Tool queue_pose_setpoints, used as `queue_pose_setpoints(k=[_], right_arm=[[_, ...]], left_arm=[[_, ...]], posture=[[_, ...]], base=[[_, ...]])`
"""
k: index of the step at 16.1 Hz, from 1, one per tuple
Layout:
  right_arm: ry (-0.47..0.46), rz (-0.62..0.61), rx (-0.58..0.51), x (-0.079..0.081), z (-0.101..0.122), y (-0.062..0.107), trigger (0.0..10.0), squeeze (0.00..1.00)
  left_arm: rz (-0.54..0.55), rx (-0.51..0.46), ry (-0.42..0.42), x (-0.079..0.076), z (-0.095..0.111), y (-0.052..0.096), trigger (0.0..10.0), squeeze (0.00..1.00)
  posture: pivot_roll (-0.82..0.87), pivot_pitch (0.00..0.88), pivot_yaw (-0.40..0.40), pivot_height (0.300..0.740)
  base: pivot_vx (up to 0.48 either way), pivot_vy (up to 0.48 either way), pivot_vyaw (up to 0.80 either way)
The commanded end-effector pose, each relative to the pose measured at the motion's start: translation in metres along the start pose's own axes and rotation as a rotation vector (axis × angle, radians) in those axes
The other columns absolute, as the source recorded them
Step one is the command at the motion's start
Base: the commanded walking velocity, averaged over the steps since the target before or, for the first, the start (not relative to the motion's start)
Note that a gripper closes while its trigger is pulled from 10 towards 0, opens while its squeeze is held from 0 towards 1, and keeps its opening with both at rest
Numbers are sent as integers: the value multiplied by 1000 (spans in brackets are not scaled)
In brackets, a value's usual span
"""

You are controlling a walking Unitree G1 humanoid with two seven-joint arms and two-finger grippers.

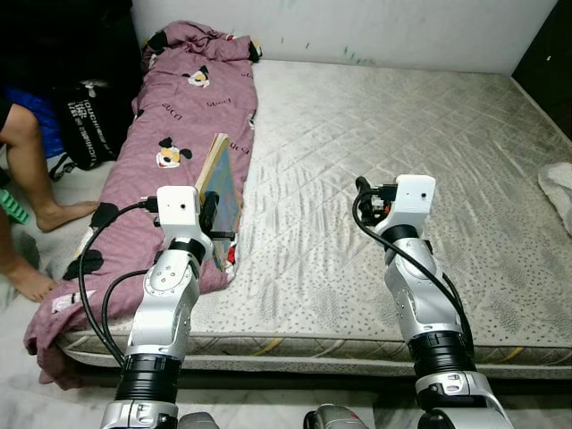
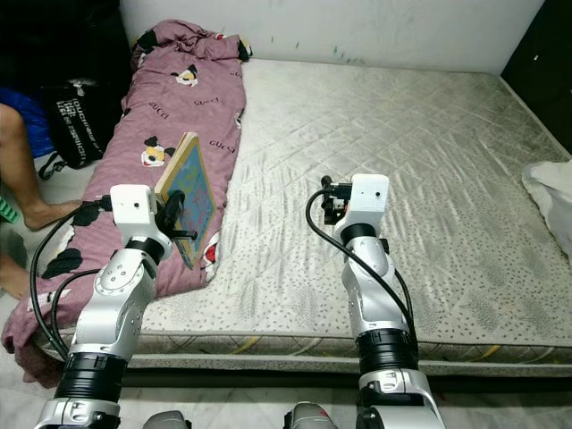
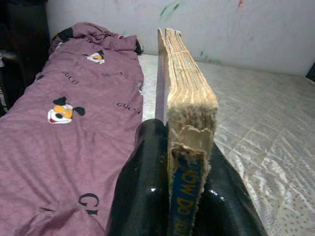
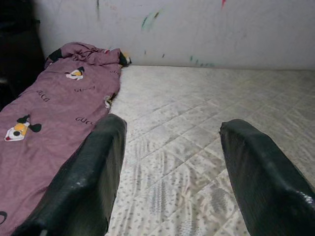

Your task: Clean up the room

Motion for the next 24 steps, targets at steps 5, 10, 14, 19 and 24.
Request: queue_pose_setpoints(k=[5, 10, 14, 19, 24], right_arm=[[-1, -5, -1, -1, 2, -2, 10000, 0], [0, -3, 0, 0, 1, -2, 10000, 0], [5, 2, 3, 0, 1, -3, 10000, 0], [11, 8, 5, 0, 1, -3, 10000, 0], [18, 12, 5, 0, 0, -4, 10000, 0]], left_arm=[[-14, -39, 8, -2, 10, -2, 10000, 0], [-15, -39, 10, -3, 10, -2, 10000, 0], [-16, -40, 11, -3, 10, -3, 10000, 0], [-18, -41, 11, -4, 9, -3, 10000, 0], [-16, -56, 35, -4, 11, -3, 10000, 0]], posture=[[2, 0, -21, 740], [2, 0, -21, 740], [3, 0, -23, 740], [1, 0, -26, 740], [1, 0, -28, 740]], base=[[0, -384, 0], [0, -386, 0], [0, -378, 0], [0, -362, 0], [0, -69, 0]])
Point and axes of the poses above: a point about 5 cm out from each wrist's last joint towards the gripper, its own y axis pointing back from the gripper into the wrist, its own z axis along the axis of the wrist's last joint, x = y × z, the point moved 3 cm from there along -y, pointing out of the wrist towards the gripper, and after that the axes turned 1 degree about -y, right-handed, at the moved point
